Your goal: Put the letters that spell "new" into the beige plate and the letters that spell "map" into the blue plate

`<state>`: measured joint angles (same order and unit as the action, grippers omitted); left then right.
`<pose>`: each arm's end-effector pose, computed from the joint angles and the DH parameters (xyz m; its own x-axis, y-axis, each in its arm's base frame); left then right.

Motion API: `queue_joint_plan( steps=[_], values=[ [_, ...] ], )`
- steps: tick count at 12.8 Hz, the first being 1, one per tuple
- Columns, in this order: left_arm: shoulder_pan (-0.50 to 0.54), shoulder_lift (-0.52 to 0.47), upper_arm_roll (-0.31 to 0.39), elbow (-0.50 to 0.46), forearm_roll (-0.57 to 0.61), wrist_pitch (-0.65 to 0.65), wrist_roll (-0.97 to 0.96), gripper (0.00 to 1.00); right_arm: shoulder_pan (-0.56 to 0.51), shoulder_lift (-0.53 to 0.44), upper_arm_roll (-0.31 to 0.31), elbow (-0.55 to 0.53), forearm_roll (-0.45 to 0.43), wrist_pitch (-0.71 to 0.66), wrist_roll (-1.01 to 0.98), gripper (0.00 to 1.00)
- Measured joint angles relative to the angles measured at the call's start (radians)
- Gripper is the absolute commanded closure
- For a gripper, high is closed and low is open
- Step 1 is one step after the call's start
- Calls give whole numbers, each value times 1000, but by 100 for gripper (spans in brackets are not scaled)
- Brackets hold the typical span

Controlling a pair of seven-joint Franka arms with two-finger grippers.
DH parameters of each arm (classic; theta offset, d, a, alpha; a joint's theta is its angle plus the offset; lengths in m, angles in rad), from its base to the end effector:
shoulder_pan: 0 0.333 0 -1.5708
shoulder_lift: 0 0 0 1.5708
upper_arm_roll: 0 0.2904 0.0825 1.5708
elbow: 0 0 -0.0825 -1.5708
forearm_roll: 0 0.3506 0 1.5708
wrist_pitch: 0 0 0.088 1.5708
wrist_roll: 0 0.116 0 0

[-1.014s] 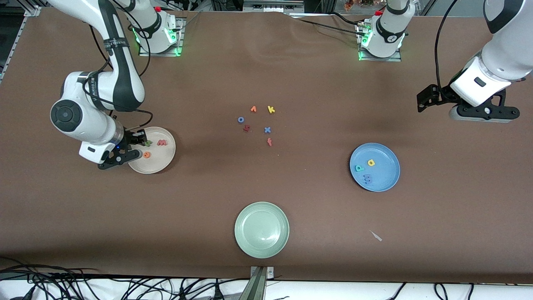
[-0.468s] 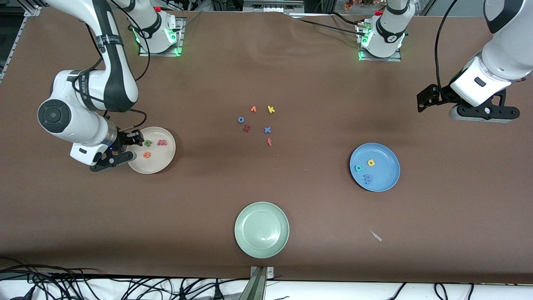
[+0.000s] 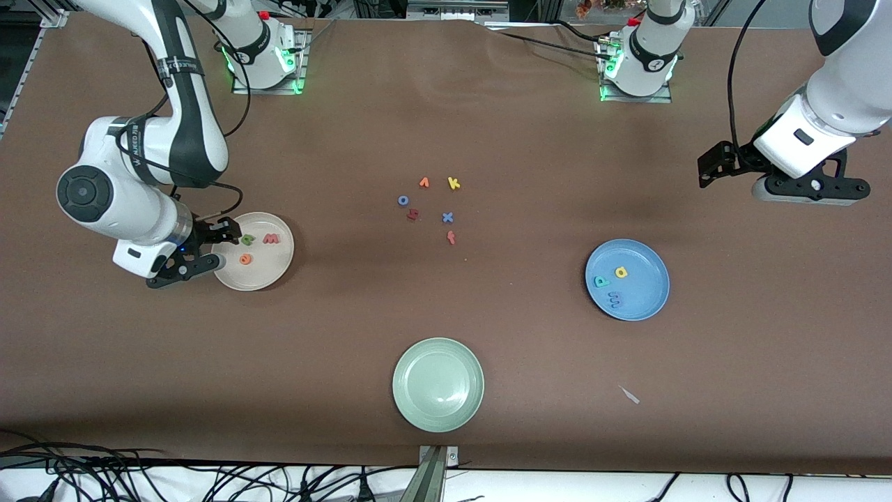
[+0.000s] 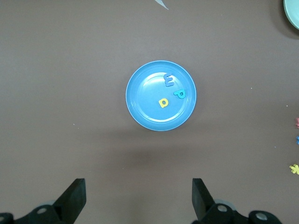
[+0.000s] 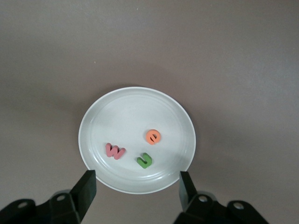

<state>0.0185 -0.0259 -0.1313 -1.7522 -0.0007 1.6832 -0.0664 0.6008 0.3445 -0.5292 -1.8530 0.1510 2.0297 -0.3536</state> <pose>0.5137 -0.0589 0.5328 0.9980 -0.0460 -0.0430 -0.0463 -0.9989 -0.0056 0.5726 0.0664 0.3349 0.9269 0.3547 -0.1228 0.3577 -0.9338 0.0024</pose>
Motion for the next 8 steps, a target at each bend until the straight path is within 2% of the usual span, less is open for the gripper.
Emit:
queue_joint_plan(
  steps=[8],
  values=[
    [0, 0, 0, 1, 0, 0, 0, 0, 0, 0, 0, 34, 12, -8, 0, 0]
  ],
)
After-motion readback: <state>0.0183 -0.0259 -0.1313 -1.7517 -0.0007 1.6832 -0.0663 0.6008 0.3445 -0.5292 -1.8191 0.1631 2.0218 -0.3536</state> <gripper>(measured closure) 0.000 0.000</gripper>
